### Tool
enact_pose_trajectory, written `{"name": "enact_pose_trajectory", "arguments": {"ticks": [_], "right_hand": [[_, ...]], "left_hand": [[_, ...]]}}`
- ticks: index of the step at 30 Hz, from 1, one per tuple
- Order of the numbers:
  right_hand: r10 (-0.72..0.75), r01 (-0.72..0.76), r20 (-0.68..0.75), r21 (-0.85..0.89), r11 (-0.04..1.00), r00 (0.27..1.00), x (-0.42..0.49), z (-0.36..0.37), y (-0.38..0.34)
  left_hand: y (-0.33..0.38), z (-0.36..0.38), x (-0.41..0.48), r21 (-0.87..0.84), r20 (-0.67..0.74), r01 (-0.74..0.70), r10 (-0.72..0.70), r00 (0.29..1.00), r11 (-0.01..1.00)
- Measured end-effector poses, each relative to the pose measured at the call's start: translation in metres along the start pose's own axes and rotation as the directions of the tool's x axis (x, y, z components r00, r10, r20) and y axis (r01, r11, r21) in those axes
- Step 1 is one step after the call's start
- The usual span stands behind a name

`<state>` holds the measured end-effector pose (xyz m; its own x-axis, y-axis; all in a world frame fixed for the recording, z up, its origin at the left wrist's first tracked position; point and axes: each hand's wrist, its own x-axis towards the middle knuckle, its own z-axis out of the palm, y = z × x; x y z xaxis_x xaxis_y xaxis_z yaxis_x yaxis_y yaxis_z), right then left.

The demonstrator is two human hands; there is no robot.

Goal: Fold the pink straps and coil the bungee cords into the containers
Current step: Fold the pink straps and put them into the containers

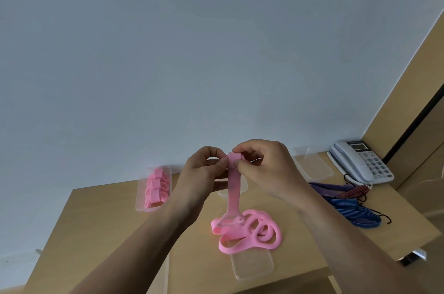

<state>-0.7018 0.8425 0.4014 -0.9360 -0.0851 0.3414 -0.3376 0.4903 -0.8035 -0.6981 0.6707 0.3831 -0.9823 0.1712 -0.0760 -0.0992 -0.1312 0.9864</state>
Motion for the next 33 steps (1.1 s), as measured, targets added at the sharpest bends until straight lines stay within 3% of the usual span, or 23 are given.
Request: {"name": "enact_pose_trajectory", "arguments": {"ticks": [9, 14, 18, 21, 25, 33], "right_hand": [[0.018, -0.018, 0.012, -0.007, 1.000, 1.000, 0.000, 0.000, 0.002], [0.037, -0.037, 0.008, 0.020, 0.999, 0.999, 0.001, 0.000, 0.000], [0.044, -0.042, -0.016, 0.102, 0.994, 0.999, 0.002, -0.002, -0.003], [0.042, -0.038, -0.028, 0.121, 0.992, 0.999, 0.003, -0.004, -0.003], [0.037, -0.033, -0.022, 0.133, 0.991, 0.999, 0.001, -0.004, -0.003], [0.010, -0.009, -0.012, 0.125, 0.992, 1.000, -0.001, -0.004, -0.006]], "left_hand": [[-0.001, 0.000, 0.002, -0.082, 0.057, 0.058, -0.053, 0.997, 0.995], [-0.006, -0.001, 0.004, -0.110, 0.045, 0.003, 0.002, 0.999, 0.994], [-0.011, -0.003, 0.004, -0.246, 0.075, 0.024, -0.006, 0.997, 0.969], [-0.013, -0.004, 0.003, -0.216, 0.097, -0.008, 0.030, 0.995, 0.976], [-0.015, -0.002, 0.002, -0.151, -0.004, -0.102, 0.103, 0.995, 0.983], [-0.013, 0.010, -0.002, -0.106, -0.108, -0.129, 0.117, 0.987, 0.986]]}}
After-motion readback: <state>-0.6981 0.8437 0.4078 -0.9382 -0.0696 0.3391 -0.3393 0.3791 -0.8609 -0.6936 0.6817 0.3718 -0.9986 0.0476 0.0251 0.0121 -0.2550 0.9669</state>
